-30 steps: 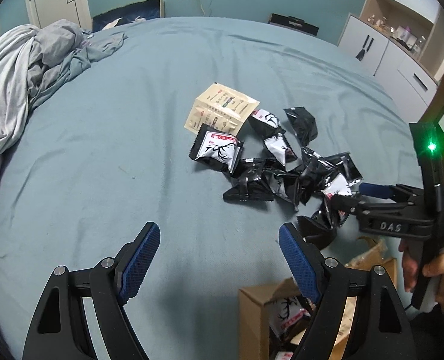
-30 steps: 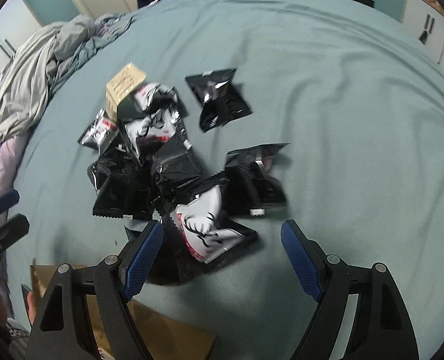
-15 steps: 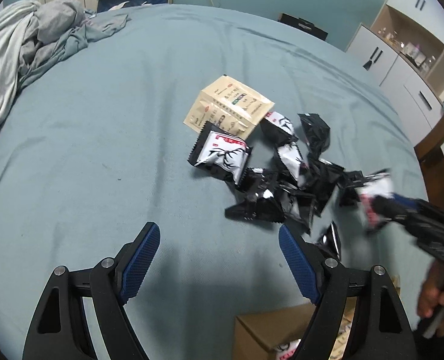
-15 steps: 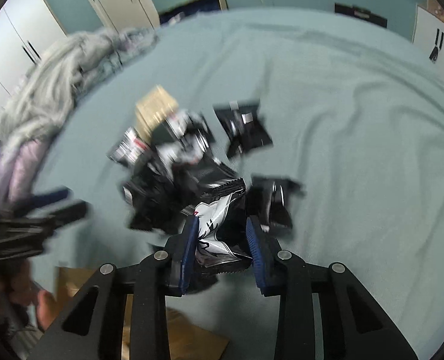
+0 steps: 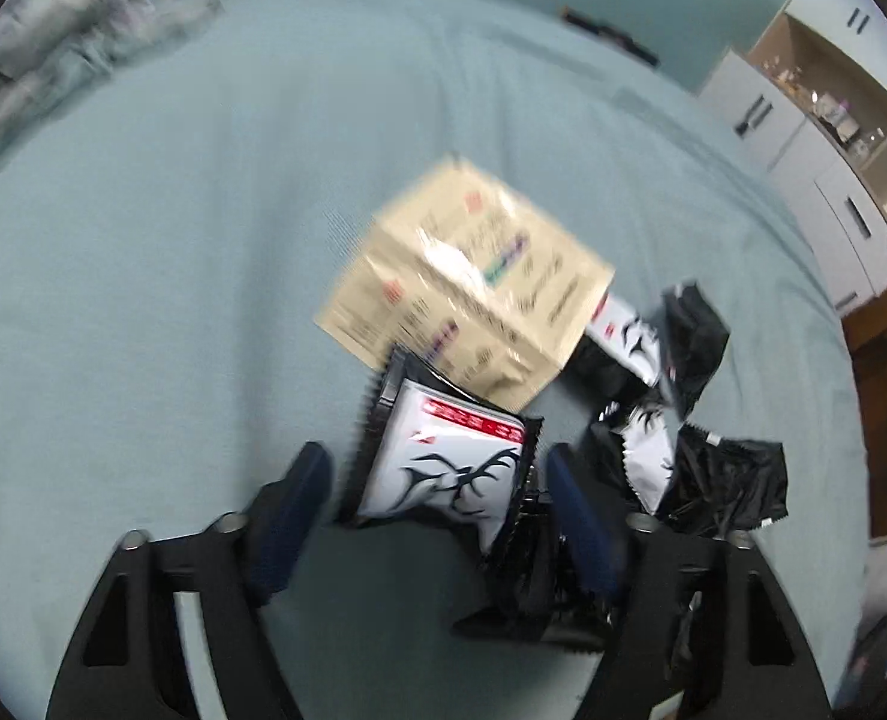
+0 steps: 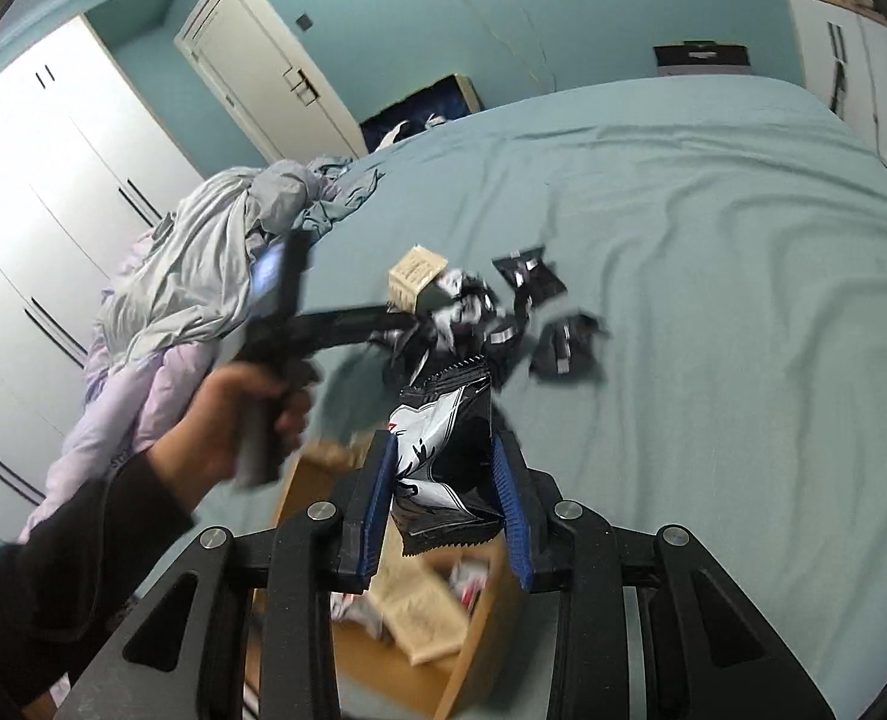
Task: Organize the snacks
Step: 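Grasp a white packet with the right gripper while the left gripper grasps another, then lower both held white packets into the box and open both grippers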
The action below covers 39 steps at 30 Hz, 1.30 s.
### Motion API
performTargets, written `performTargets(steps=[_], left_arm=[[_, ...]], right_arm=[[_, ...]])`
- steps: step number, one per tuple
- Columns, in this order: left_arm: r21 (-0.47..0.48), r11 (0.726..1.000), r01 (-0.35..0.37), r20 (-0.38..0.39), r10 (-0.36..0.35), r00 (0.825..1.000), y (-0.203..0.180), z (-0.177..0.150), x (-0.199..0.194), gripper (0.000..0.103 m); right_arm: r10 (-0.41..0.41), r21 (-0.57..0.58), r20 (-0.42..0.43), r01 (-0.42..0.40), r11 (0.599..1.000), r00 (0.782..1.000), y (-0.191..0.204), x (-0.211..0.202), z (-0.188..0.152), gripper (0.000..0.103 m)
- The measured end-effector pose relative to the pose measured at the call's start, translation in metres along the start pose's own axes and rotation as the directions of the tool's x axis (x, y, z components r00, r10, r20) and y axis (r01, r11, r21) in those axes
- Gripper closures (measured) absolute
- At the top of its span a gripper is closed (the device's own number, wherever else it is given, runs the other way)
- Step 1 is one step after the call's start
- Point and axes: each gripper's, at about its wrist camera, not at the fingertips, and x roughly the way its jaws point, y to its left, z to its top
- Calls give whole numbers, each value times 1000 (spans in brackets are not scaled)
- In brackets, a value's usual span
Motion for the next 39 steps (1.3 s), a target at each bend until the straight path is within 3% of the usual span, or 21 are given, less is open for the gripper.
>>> performTargets(steps=[1,3,7,10,18,23,30,33,39], left_arm=[[26,1000,-17,24,16,1000,-4,1,0,36],[77,996,-38,42,35,999,-14,4,-2,58],[50,998,-29,47,27,999,-14,-3,-13,63],[49,996,-76,49,74,996,-14,-18,-28,67],[10,992,-129,145,126,981,-7,-49,-101,68],[44,989,-143,210,131,969,-11,-81,-145,68],[147,985,-86,258,46,965,-40,-126,-185,69],[236,968,-89,250,29,968,-65,-147,-187,69],[321,947,-19,200,-48,979,-90,-167,-181,67]], right_arm=[[-9,6,-4,9,1000,1000,1,-4,-9,72],[-10,19,-12,11,1000,1000,2,-9,-22,72],[-21,-19,11,21,1000,1000,13,-9,-21,72],[-31,-16,-25,31,999,999,14,3,-19,72],[-74,-62,-9,73,995,997,39,-2,-19,72],[-70,-46,-16,69,997,997,43,-3,-23,72],[-101,-67,-27,99,993,995,47,-1,-25,72],[-115,-90,-30,112,990,993,51,0,-25,72],[-132,-100,-38,128,987,991,53,0,-25,72]])
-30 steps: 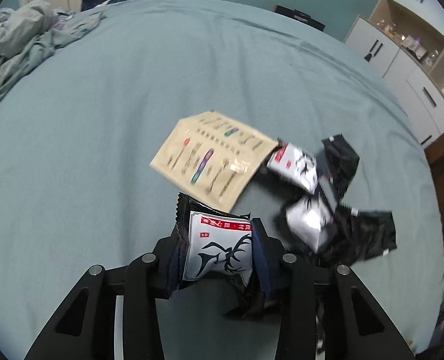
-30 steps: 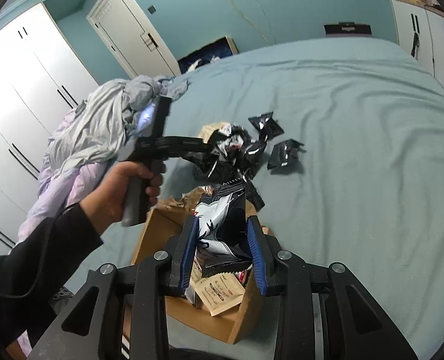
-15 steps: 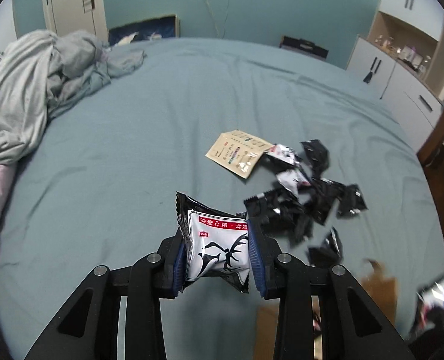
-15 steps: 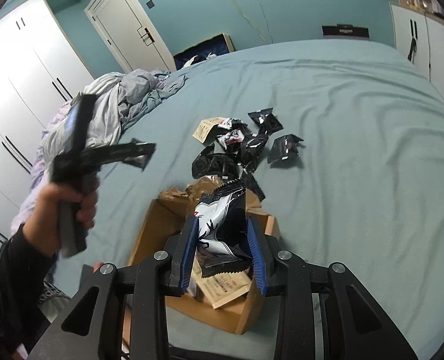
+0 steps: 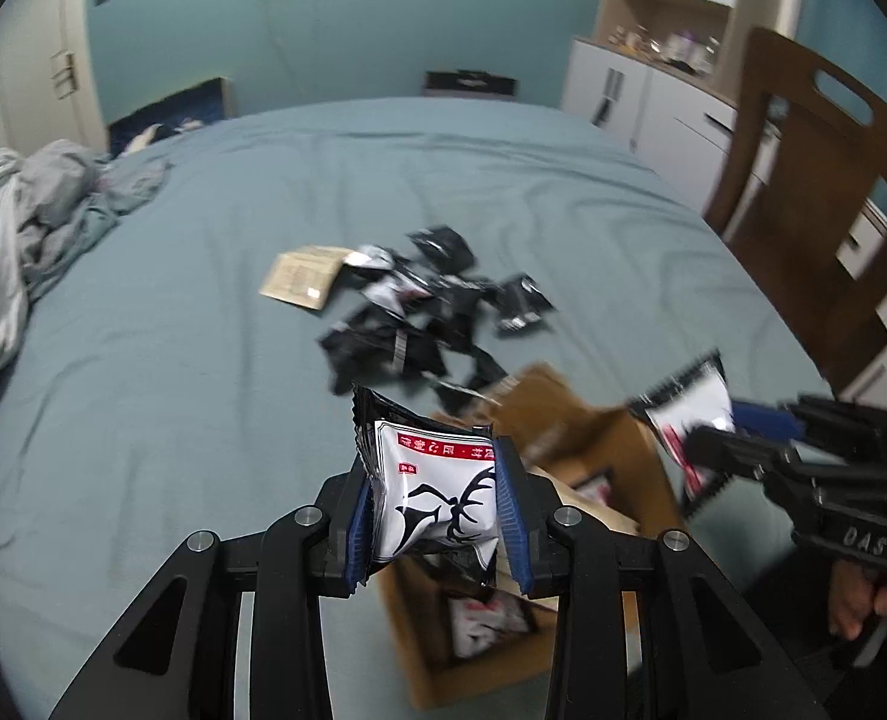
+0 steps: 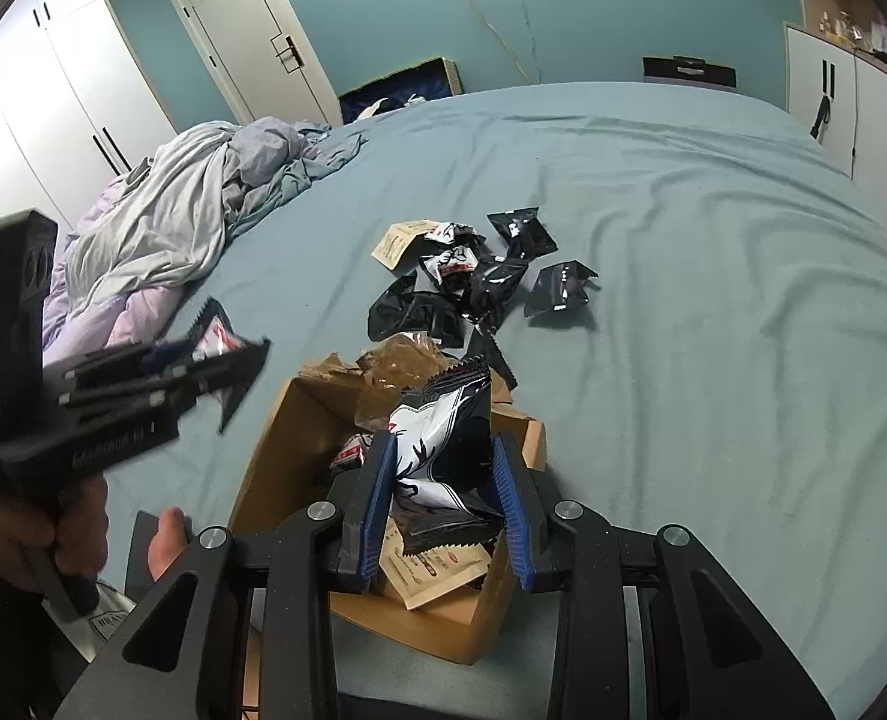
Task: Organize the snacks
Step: 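Lower both held white packets into the box and open both grippers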
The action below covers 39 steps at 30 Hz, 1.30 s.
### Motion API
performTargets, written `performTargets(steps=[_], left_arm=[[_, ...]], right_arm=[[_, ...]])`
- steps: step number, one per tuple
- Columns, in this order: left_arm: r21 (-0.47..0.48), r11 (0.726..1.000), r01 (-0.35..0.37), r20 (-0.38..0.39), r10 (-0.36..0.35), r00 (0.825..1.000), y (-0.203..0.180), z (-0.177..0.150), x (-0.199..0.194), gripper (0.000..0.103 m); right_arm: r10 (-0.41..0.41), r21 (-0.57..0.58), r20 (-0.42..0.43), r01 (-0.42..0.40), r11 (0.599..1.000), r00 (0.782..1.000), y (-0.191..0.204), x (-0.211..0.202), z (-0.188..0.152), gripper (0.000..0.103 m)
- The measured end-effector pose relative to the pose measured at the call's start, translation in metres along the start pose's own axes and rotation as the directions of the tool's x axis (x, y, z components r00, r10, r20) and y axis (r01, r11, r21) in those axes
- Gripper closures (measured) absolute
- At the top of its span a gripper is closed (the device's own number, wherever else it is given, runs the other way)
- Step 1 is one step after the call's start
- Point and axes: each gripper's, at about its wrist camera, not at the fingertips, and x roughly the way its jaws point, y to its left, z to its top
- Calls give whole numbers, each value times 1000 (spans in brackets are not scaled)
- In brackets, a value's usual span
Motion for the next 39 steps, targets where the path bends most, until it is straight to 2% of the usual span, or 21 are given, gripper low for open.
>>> performTargets(steps=[3,5,7,9,10,15,20,24,27,30,31,33,34,35,37,39], left_arm=[[65,997,-42,2,42,999,-12,-7,8,63],[101,992,-70,-5,71,997,-17,-11,13,55],[105,990,-90,-9,91,996,-17,-11,15,41],[70,993,-96,7,96,995,-11,-8,12,27],[51,994,-101,18,100,995,-8,-7,10,25],[-60,986,-155,42,158,987,17,-1,3,24],[-138,976,-167,49,175,983,33,2,-1,24],[-154,975,-161,37,168,985,37,3,2,24],[-144,976,-164,27,169,985,35,3,5,24],[-133,977,-168,27,173,984,33,4,6,23],[-131,977,-167,28,172,985,32,4,5,23],[-123,978,-167,30,172,985,31,4,5,22],[-119,978,-169,31,174,984,31,5,5,21],[-117,978,-174,32,179,983,31,5,5,21],[-126,976,-180,32,185,982,35,8,5,21],[-147,974,-169,27,175,984,39,10,6,21]], right_arm=[[0,0,0,0,1000,1000,-1,-1,1,72],[-3,-4,-6,3,1000,1000,-1,1,1,72],[-6,-9,-14,6,1000,1000,-1,3,1,72],[-6,-13,-17,6,1000,1000,0,3,1,72],[-6,-14,-17,5,1000,1000,-1,3,1,72],[4,-21,-18,-4,1000,1000,0,3,2,72],[15,-59,-42,-18,998,999,7,8,0,70],[-10,-119,-63,3,993,998,19,13,-3,70],[14,-133,-77,-24,991,997,25,15,-3,70],[78,-131,-94,-90,987,992,29,13,0,65],[91,-130,-84,-102,986,992,29,10,1,60],[83,-131,-35,-87,987,996,26,2,4,40],[65,-131,-1,-64,989,998,23,-2,5,24],[33,-125,52,-26,992,998,20,-7,6,16],[3,-119,118,11,993,993,16,-13,6,15],[-19,-122,126,34,992,992,13,-14,7,15]])
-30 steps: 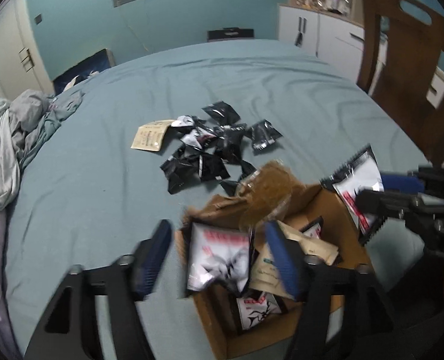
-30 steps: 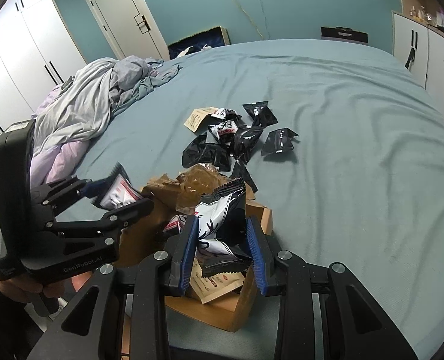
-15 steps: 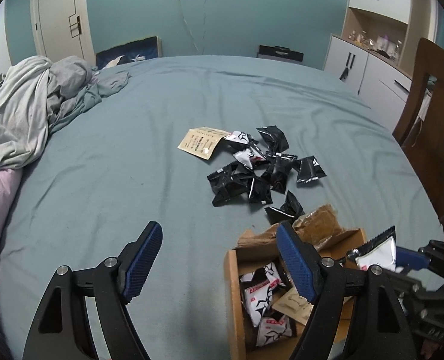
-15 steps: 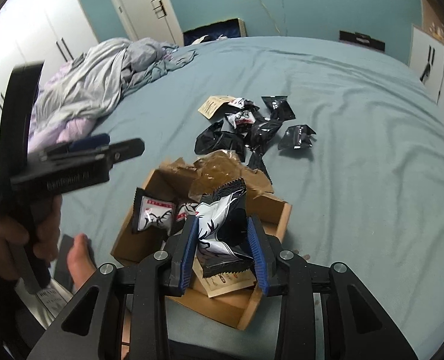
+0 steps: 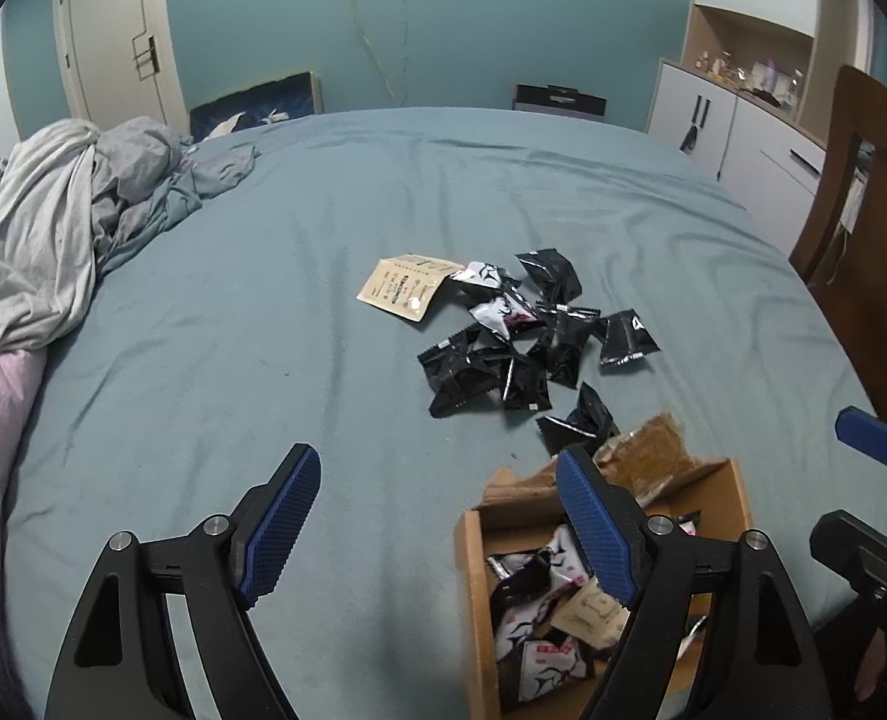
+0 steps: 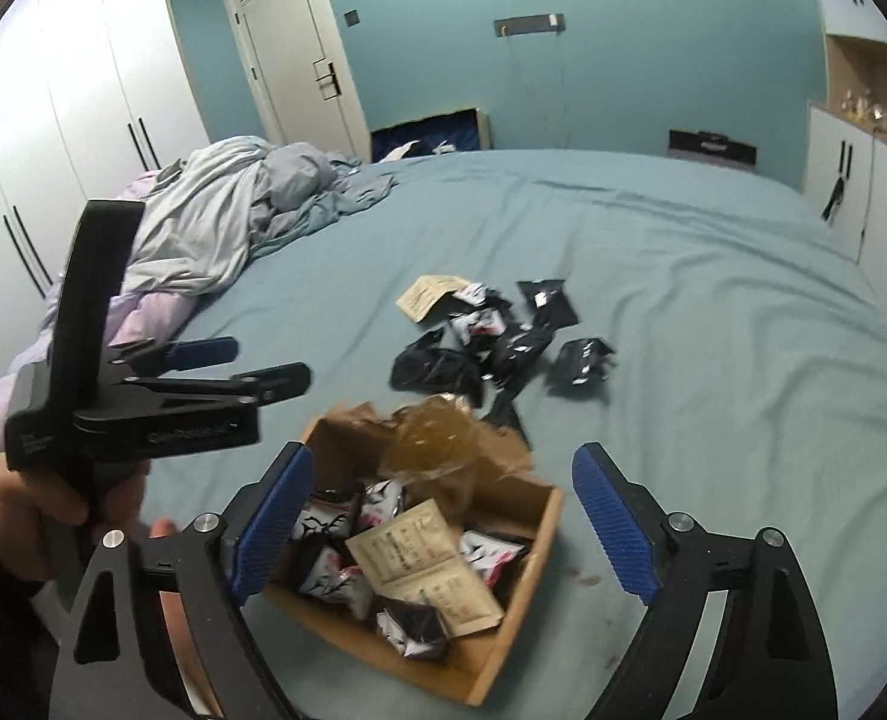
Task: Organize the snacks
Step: 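Lower both held white packets into the box and open both grippers, then grasp a black snack packet with the right gripper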
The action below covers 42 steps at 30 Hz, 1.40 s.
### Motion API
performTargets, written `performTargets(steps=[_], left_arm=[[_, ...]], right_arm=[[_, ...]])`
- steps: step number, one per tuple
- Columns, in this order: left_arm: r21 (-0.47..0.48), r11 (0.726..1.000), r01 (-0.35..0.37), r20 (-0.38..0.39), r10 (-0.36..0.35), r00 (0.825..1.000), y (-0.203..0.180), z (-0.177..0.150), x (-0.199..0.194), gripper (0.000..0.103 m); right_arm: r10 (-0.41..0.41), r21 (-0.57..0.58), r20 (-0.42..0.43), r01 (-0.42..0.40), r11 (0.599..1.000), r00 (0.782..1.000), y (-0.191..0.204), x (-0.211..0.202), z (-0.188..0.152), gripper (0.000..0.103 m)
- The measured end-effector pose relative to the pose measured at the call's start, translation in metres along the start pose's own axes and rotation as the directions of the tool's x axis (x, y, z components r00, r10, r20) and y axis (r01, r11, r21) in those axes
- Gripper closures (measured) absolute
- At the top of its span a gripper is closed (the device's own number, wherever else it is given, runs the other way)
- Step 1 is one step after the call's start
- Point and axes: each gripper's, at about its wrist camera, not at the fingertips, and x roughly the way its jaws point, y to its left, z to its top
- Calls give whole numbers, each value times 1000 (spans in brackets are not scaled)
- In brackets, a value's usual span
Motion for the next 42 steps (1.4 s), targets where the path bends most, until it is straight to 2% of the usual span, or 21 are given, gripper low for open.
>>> performTargets(steps=[5,8,11,13,16,21,28,33,37,39,40,41,42], left_arm=[[-19,1000,5,-14,-5,1000,4,2,5,21],[-23,1000,-10,-31,9,999,7,4,12,21],[-52,998,19,-55,-22,998,14,8,19,21],[-68,997,29,-61,-34,998,19,11,21,21],[-91,995,32,-69,-38,997,25,18,26,21],[-100,995,23,-91,-32,995,29,22,40,21],[-92,996,15,-120,-26,992,27,27,60,21],[-65,998,14,-121,-21,992,21,31,67,21],[-53,999,9,-126,-16,992,19,33,75,21],[-33,999,-3,-131,-2,991,18,35,80,21],[-26,1000,-11,-132,7,991,19,36,83,21],[-20,1000,-16,-132,13,991,19,38,87,21],[-16,1000,-15,-131,12,991,20,41,90,21]], right_arm=[[-48,7,-40,48,999,998,-13,6,7,15],[-67,-66,-79,62,996,995,-19,12,31,15],[-72,-6,-84,72,997,994,-43,20,50,15],[-61,77,-119,71,995,991,-63,35,56,15],[-80,164,-206,115,980,975,-84,66,56,15],[-49,194,-333,119,974,942,-95,110,66,15],[-58,129,-369,113,985,928,-94,166,82,15],[-101,63,-339,129,990,935,-93,204,80,15],[-115,50,-348,141,989,930,-95,224,77,16],[-124,34,-358,146,989,925,-95,231,75,20],[-127,28,-366,147,989,922,-95,233,75,31],[-131,21,-378,150,988,917,-95,235,74,51],[-135,21,-392,155,988,910,-96,238,72,58]])
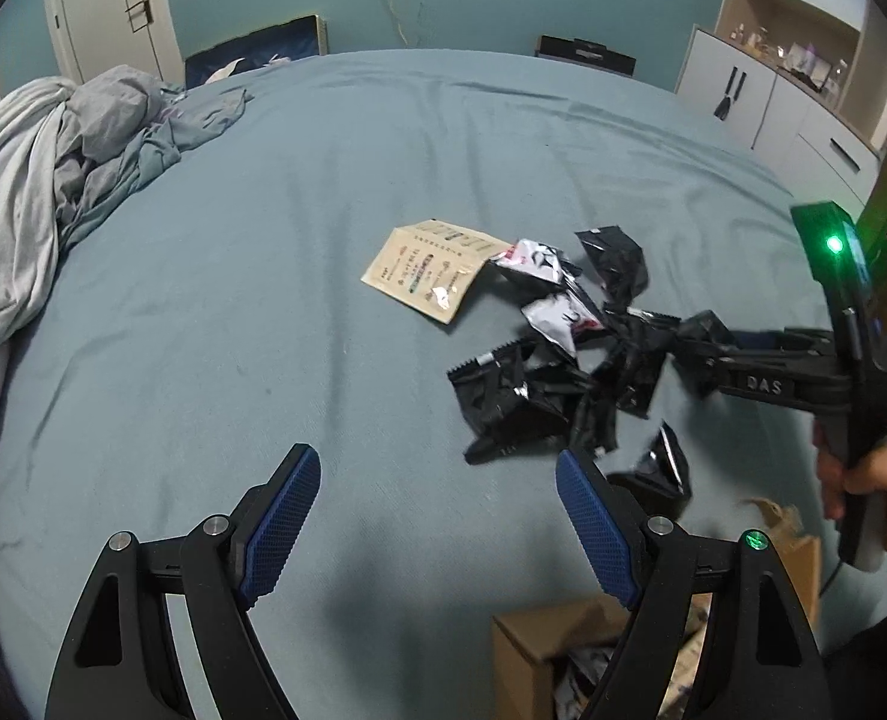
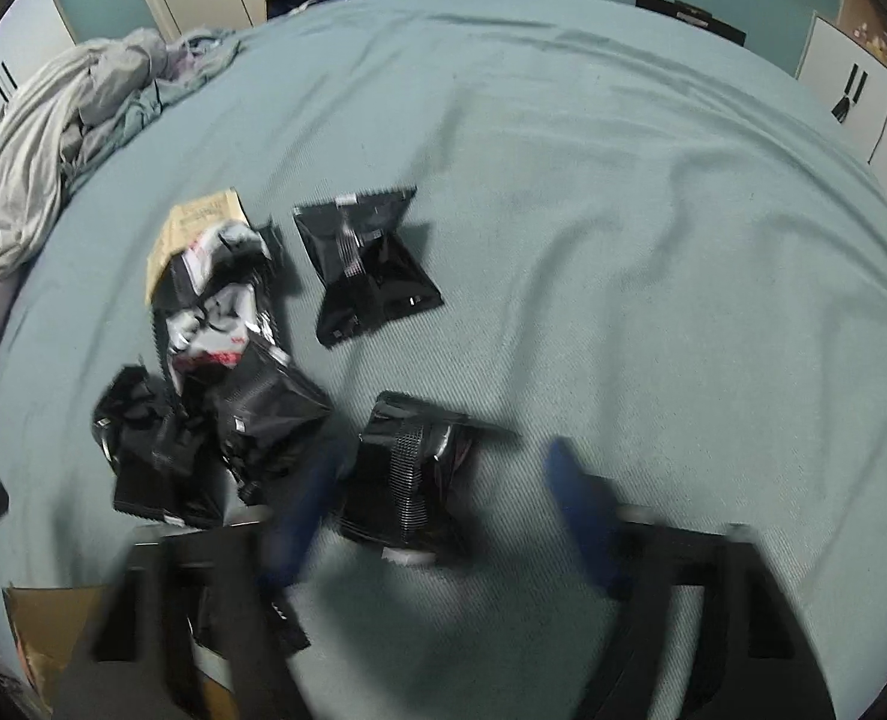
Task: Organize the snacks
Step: 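Grasp a black snack packet with the right gripper, then carry the black packet into the box while the left gripper carries another black packet there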
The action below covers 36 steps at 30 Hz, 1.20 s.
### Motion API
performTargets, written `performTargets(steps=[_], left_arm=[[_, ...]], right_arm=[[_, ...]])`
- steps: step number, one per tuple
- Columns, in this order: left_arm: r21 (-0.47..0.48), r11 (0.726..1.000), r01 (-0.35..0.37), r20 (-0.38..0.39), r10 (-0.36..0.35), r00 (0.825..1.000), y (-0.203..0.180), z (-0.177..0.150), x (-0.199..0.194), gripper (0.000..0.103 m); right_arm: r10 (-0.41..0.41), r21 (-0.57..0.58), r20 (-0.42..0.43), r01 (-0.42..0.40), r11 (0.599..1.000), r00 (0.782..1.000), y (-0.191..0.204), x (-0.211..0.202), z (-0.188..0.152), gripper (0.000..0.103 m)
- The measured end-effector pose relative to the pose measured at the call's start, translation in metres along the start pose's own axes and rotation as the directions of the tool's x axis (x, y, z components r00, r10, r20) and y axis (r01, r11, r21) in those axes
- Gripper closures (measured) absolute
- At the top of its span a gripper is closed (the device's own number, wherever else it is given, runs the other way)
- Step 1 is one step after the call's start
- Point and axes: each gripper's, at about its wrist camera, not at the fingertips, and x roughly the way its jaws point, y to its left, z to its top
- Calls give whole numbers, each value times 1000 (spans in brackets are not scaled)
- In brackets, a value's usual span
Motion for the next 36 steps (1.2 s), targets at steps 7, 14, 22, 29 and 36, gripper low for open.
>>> performTargets(steps=[7,14,22,29,36], left_arm=[[-40,998,45,-51,-47,998,10,15,33,21],[-53,987,149,-115,-155,981,1,31,63,21],[-193,918,347,-168,-380,910,1,39,93,59],[-232,916,328,-129,-363,923,14,23,76,99],[-229,924,305,-63,-327,943,26,12,25,101]], right_arm=[[56,68,92,-63,996,994,-10,-30,2,59],[145,92,174,-163,982,974,-7,-90,-34,58],[152,103,301,-191,976,941,-13,-156,-121,58],[172,86,396,-223,971,902,9,-203,-176,58],[119,47,361,-146,988,925,32,-188,-180,58]])
